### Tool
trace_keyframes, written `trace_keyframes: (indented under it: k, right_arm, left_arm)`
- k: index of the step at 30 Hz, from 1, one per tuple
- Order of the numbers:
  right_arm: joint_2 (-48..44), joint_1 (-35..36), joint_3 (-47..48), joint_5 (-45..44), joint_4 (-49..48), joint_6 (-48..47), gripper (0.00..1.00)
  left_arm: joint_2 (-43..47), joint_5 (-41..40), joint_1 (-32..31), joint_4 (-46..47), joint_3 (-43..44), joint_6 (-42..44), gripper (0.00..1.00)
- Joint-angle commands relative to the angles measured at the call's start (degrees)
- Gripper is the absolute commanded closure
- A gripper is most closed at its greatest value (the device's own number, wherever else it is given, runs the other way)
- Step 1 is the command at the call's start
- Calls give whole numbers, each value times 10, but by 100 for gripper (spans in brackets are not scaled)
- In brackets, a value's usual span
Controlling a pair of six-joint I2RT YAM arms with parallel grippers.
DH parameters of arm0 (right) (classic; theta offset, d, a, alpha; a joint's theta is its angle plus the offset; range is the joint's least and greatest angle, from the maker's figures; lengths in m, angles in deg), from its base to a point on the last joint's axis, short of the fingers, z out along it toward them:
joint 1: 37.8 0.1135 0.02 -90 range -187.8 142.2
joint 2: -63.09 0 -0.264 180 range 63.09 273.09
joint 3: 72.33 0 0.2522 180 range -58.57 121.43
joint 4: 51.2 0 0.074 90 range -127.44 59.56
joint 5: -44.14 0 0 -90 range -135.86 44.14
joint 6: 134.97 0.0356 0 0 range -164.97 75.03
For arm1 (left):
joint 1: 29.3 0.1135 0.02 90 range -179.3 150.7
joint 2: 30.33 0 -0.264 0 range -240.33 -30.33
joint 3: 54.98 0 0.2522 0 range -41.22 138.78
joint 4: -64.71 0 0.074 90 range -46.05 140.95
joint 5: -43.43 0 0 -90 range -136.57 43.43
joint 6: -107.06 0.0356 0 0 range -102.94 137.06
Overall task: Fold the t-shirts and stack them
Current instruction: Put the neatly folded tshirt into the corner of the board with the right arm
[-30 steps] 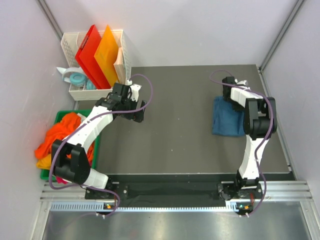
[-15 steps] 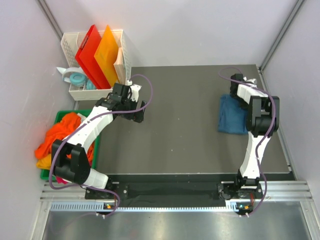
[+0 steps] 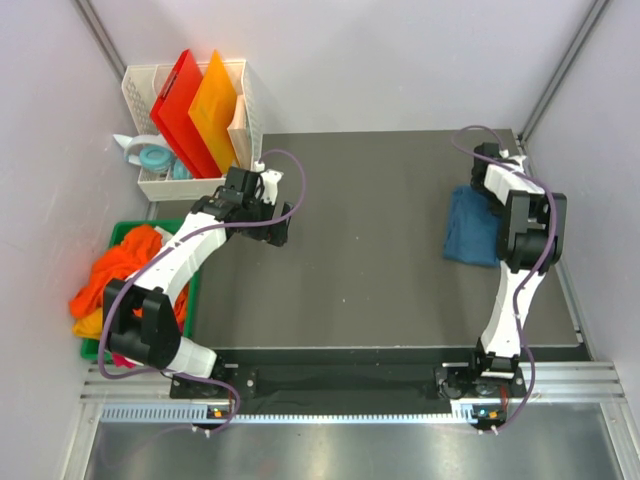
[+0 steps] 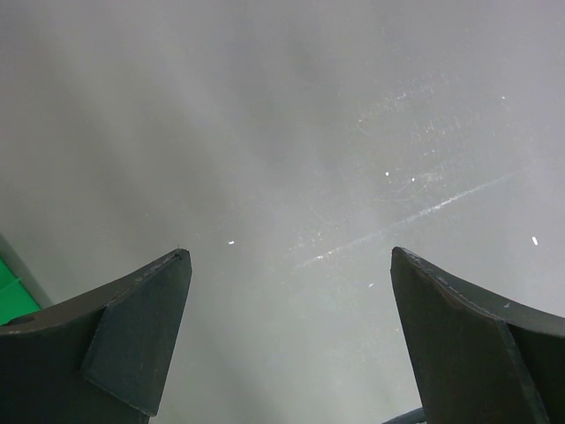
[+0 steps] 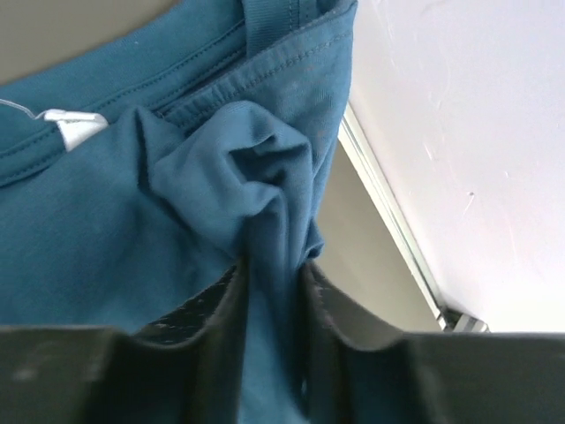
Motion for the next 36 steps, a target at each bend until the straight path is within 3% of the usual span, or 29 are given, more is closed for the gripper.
trace_keyframes:
  k: [1,2,5,9,12,13,15,16,18,19,20,27,36]
  right_arm:
    - [-64,5,15,21,-10,26,66]
    - [-71,5,13,24,-10,30,52]
    - [-116,5,-8,32,-24,35,27]
    - [-193,8,-23,63,-31,36,23]
    - [-242,34,-60,117,-44,23,24]
    - [-253,63,-73,143,-48,16,26]
    - [-278,94,-122,195,-74,4,44]
    - [-282,122,-136,205,-83,7,61]
    - [-272,149,-160,227,-95,15,78]
    - [-264,173,-164,223,-91,25,96]
    - [-257,181,-169,227,-94,34,100]
    - [-206,198,-212,316,-157,101,100]
    - [-158,198,-232,320,-150,138,100]
  left_arm:
    - [19,19,3,10,-2,0,1]
    - [21,21,3,9,-3,0,1]
    - [25,24,3,10,-8,0,1]
    - [35,31,3,16,-14,-1,1]
    - [38,31,3,20,-16,-2,1]
    - [38,32,3,21,-16,-3,1]
    - [37,34,3,23,-15,-3,1]
    - [36,35,3,23,-15,-4,1]
    - [35,38,3,24,-15,-3,1]
    - [35,39,3,25,-15,-5,1]
    - [35,42,3,25,-15,-6,1]
    - [50,41,3,23,-26,-4,1]
    - [76,30,5,23,-39,0,1]
